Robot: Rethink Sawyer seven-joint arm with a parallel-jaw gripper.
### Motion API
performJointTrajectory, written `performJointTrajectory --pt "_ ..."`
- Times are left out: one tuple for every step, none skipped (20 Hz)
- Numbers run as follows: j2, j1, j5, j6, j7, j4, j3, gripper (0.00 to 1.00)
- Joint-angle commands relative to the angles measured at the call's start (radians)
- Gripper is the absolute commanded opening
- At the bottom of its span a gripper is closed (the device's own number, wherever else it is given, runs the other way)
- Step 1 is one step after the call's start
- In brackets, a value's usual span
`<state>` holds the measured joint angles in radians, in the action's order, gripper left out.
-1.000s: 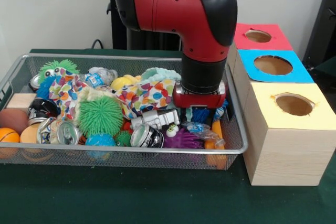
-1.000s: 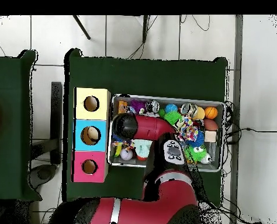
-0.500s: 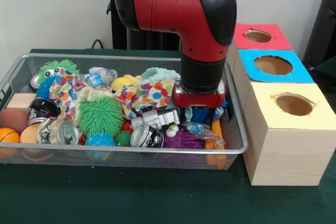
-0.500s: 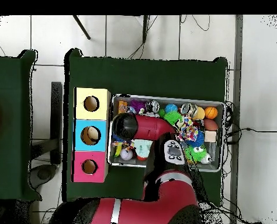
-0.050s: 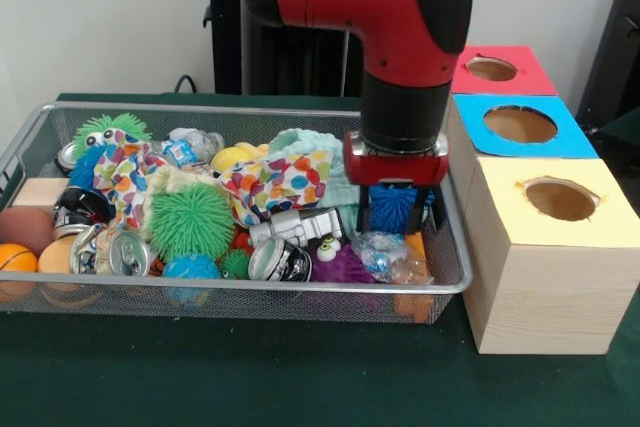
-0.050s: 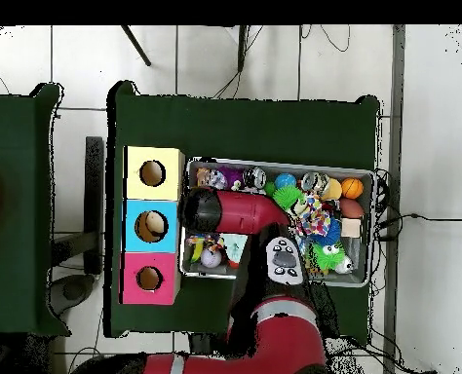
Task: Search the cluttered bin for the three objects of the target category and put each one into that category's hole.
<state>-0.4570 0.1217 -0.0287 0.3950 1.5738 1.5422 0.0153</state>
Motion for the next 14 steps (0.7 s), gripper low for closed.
performJointTrajectory --pt "-0.105 -0.021 -0.004 0.046 0.128 0.079 -0.044 1.00" --pt "-0.109 -0.020 -0.003 0.044 0.128 0.082 -0.044 1.00" --pt "-0.110 -0.019 -0.002 0.041 0.129 0.083 -0.044 1.00" --pt "-0.111 -0.019 -0.001 0.037 0.131 0.085 -0.044 1.00" --pt "-0.106 -0.014 -0.002 0.033 0.127 0.080 -0.048 1.00" --pt "-0.101 -0.010 -0.002 0.030 0.125 0.076 -0.050 1.00" --pt "-0.087 -0.004 -0.003 0.023 0.121 0.064 -0.052 1.00" --pt "-0.077 -0.002 -0.002 0.025 0.120 0.052 -0.052 1.00" --pt "-0.071 0.008 -0.006 0.021 0.109 0.048 -0.058 1.00" --pt "-0.070 0.011 -0.006 0.021 0.107 0.048 -0.060 1.00" --pt "-0.065 0.016 -0.008 0.020 0.102 0.043 -0.063 1.00" --pt "-0.064 0.019 -0.009 0.020 0.100 0.042 -0.065 1.00" --pt "-0.060 0.025 -0.011 0.015 0.092 0.038 -0.072 1.00" --pt "-0.057 0.027 -0.011 0.013 0.093 0.037 -0.074 1.00"
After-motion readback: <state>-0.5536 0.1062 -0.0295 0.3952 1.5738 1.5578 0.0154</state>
